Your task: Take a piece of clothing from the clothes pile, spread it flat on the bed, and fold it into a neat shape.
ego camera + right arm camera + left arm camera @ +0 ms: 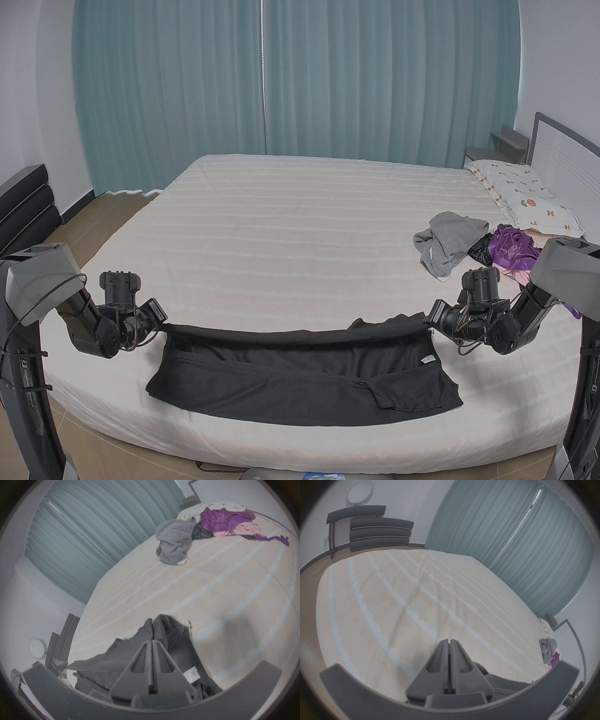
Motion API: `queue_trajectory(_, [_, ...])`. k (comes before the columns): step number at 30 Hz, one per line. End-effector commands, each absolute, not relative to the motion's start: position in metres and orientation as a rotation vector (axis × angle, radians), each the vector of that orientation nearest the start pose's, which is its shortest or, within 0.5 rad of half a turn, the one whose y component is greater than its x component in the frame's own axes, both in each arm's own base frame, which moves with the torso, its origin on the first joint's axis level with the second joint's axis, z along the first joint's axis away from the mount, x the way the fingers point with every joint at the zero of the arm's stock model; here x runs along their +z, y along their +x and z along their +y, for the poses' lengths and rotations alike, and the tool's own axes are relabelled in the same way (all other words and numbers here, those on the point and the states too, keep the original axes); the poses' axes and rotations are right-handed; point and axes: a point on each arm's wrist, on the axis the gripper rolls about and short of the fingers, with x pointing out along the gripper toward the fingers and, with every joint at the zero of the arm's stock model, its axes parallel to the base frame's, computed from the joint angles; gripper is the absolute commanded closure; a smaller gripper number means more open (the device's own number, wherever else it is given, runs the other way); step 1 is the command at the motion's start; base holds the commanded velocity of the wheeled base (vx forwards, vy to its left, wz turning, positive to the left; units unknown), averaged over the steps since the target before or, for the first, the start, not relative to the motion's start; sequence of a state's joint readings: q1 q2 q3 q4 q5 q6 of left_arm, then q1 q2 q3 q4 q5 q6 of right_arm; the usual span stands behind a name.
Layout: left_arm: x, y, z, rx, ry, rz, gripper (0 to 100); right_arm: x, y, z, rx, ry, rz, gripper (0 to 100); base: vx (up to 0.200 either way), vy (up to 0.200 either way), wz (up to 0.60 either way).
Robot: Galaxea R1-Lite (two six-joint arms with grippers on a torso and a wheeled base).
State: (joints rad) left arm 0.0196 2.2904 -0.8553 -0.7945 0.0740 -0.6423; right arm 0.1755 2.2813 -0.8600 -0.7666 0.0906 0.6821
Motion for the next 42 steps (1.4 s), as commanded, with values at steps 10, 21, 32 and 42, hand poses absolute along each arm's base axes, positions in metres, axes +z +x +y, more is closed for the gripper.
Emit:
queue_trajectory(10, [-0.020, 0.353, 0.008, 0.298, -0.526, 0.701, 100, -0.028, 0.348, 0.065, 0.060, 0.548, 0.864, 100, 0.000, 0.000, 0.00])
queue_trajectory(21, [-0.025, 0.345, 0.007, 0.294, -0.498, 0.736, 100, -0.043, 0.338, 0.070, 0.080, 0.468, 0.927, 100, 0.000, 0.000, 0.00])
queue_trajectory(32, [-0.026, 0.338, 0.001, 0.282, -0.491, 0.758, 0, -0.035, 0.340, 0.071, 0.094, 0.449, 0.893, 0, 0.000, 0.000, 0.00])
queue_trajectory(42, [-0.006, 0.348, 0.006, 0.276, -0.518, 0.678, 0, -0.011, 0.359, 0.059, 0.086, 0.513, 0.795, 0, 0.000, 0.000, 0.00])
